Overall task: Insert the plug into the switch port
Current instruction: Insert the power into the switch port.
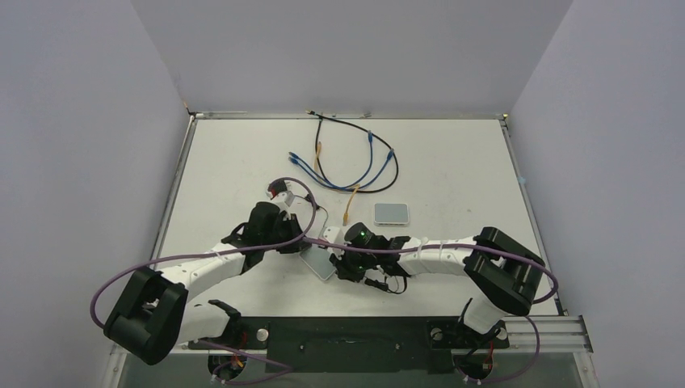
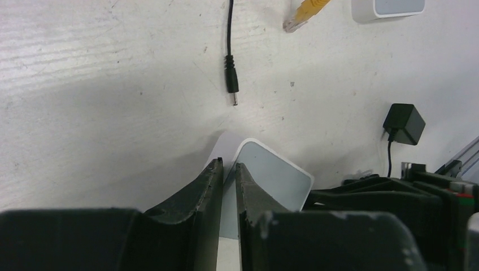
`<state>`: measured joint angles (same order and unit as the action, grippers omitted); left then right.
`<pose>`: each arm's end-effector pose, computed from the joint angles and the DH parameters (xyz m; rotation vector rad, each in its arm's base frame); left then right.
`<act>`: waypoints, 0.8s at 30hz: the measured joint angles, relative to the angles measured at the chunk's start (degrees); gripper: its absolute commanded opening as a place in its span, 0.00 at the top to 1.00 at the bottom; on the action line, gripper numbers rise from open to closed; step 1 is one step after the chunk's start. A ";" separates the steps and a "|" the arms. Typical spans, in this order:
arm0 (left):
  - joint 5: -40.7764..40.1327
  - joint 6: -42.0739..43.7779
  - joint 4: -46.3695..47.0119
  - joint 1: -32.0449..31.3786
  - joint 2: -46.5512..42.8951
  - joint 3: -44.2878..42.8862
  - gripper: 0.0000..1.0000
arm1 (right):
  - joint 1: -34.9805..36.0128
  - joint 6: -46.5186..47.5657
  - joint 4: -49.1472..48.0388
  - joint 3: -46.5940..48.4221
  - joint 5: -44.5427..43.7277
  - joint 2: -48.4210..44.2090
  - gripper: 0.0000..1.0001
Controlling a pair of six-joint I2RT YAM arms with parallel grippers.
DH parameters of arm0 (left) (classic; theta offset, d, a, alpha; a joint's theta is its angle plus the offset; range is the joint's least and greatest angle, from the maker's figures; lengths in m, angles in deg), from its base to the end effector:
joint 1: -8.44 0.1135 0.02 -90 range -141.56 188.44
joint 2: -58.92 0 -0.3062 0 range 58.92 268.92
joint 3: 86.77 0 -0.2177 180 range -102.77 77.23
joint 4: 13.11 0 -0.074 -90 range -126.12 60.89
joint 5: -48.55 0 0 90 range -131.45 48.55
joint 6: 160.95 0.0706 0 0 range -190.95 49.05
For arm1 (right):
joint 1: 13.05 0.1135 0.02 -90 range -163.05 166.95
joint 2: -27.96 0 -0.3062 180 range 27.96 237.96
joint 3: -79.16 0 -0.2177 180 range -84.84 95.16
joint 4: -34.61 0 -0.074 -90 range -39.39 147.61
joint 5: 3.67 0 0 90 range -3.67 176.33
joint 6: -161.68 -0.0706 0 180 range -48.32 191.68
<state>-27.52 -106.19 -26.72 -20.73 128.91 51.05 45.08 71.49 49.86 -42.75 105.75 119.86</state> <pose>0.1791 -0.1195 0.2054 0.0051 2.4215 -0.8315 0.1401 0.2698 0.1922 -1.3768 2.1508 0.8444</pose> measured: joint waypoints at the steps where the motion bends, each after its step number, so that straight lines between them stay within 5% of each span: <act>1: -0.04 -0.02 -0.15 0.00 0.22 0.22 0.90 | -0.44 0.13 0.02 -0.46 -0.13 -0.50 1.00; 24: 0.96 -1.70 -1.31 -1.77 1.81 1.68 0.89 | -4.46 10.21 6.91 1.29 4.24 -1.99 1.00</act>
<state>-26.55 -107.90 -28.03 -22.50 130.73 52.74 40.62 81.70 56.76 -41.46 109.99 117.87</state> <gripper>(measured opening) 0.108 0.044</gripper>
